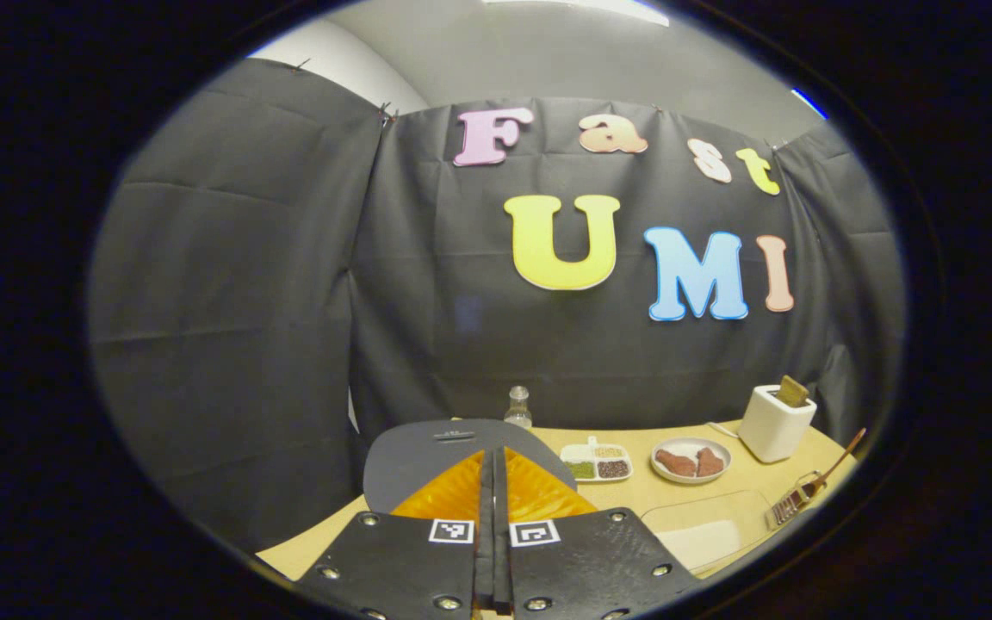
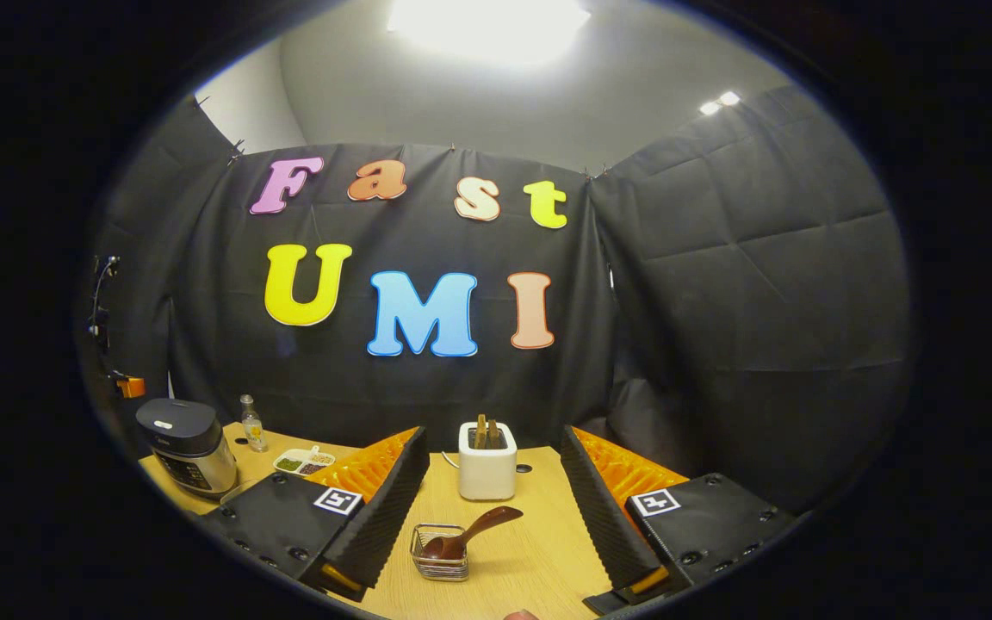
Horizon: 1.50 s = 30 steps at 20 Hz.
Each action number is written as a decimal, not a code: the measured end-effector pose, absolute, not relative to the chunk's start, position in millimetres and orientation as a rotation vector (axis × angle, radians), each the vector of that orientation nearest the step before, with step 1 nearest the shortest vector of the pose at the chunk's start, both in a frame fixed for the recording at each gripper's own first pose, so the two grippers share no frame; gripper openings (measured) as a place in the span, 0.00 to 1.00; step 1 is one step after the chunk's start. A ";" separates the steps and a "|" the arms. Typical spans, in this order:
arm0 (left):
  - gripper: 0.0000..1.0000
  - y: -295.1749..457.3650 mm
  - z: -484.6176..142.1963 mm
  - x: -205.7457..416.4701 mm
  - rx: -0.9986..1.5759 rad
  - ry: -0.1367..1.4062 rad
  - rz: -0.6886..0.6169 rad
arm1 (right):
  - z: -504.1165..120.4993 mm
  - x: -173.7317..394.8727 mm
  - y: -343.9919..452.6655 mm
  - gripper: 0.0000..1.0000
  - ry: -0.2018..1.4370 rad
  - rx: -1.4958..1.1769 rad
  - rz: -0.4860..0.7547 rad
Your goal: Close the left gripper, press the button to open the rice cooker; take a wooden spoon from the chopstick holder with the right hand, scoop a spoonful of rice and pour it into the rice cooker, then put the wooden spoon back into the chopstick holder.
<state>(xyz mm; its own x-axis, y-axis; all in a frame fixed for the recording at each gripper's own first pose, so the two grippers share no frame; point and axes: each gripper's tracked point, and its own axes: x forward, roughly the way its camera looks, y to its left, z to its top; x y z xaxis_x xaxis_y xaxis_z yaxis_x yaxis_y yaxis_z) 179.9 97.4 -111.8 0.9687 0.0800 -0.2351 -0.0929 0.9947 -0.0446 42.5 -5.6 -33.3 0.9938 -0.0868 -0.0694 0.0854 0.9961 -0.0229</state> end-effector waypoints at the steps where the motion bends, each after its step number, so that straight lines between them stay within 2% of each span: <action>1: 0.01 99.2 -122.1 183.1 -0.058 0.249 0.085 | -33.3 44.2 -2.6 0.98 0.073 -0.023 -0.087; 9: 0.01 96.9 -188.1 203.8 -0.077 0.349 0.067 | -38.9 49.1 10.9 0.97 0.104 -0.047 -0.097; 17: 0.02 94.0 -210.4 199.1 -0.108 0.401 0.080 | -37.9 53.8 18.3 0.97 0.104 -0.053 -0.081; 18: 0.00 94.3 -206.4 201.4 -0.097 0.388 0.080 | -36.6 54.7 20.7 0.97 0.101 -0.049 -0.074; 23: 0.02 97.8 -186.1 201.3 -0.111 0.361 0.095 | -31.8 55.8 25.8 0.97 0.087 -0.048 -0.039; 30: 0.01 115.7 -90.0 221.9 -0.042 0.166 0.126 | -29.8 56.0 27.1 0.98 0.079 -0.029 -0.009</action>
